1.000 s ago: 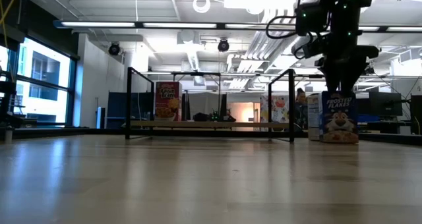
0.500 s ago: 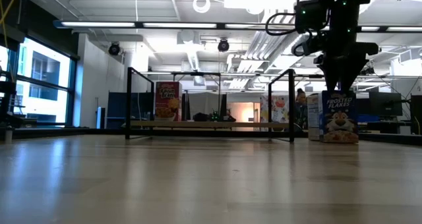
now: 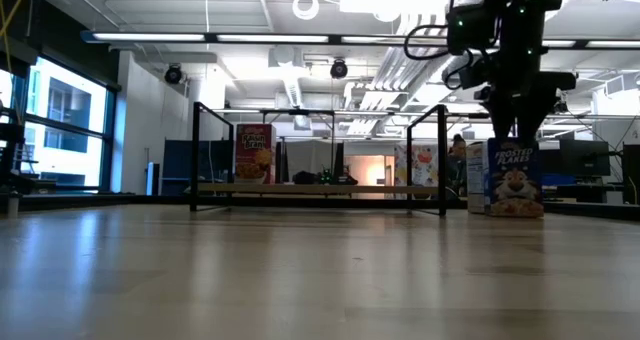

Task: Stack cereal on shelf
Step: Put the top blue cereal box on the shelf, then put the top blue cereal box on the right side of the shelf

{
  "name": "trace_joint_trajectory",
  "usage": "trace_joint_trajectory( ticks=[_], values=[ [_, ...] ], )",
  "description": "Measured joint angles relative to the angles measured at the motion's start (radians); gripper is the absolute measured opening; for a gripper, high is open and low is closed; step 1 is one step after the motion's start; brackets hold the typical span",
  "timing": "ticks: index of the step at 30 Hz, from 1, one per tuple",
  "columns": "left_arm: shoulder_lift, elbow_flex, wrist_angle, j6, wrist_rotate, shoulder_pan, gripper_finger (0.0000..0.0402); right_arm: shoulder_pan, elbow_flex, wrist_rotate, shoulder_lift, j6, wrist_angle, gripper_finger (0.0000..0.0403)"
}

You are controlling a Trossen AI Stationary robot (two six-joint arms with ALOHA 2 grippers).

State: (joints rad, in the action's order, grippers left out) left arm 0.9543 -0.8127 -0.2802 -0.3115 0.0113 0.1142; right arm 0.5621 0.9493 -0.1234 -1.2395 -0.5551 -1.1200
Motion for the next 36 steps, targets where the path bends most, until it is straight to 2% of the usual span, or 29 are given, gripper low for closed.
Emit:
trace_joint_trajectory(
  ticks=[6,19,36],
  values=[
    [0.000,0.000,0.000,0.000,0.000,0.000,0.0209,0.001,-0.015,-0.016,-0.011,0.012,0.056,0.0286],
    [0.000,0.000,0.000,0.000,0.000,0.000,0.0209,-0.002,-0.016,0.030,0.032,0.050,0.005,0.0286],
    [0.000,0.000,0.000,0.001,0.000,0.000,0.0209,-0.002,-0.016,-0.014,0.057,0.084,0.001,0.0286]
  ],
)
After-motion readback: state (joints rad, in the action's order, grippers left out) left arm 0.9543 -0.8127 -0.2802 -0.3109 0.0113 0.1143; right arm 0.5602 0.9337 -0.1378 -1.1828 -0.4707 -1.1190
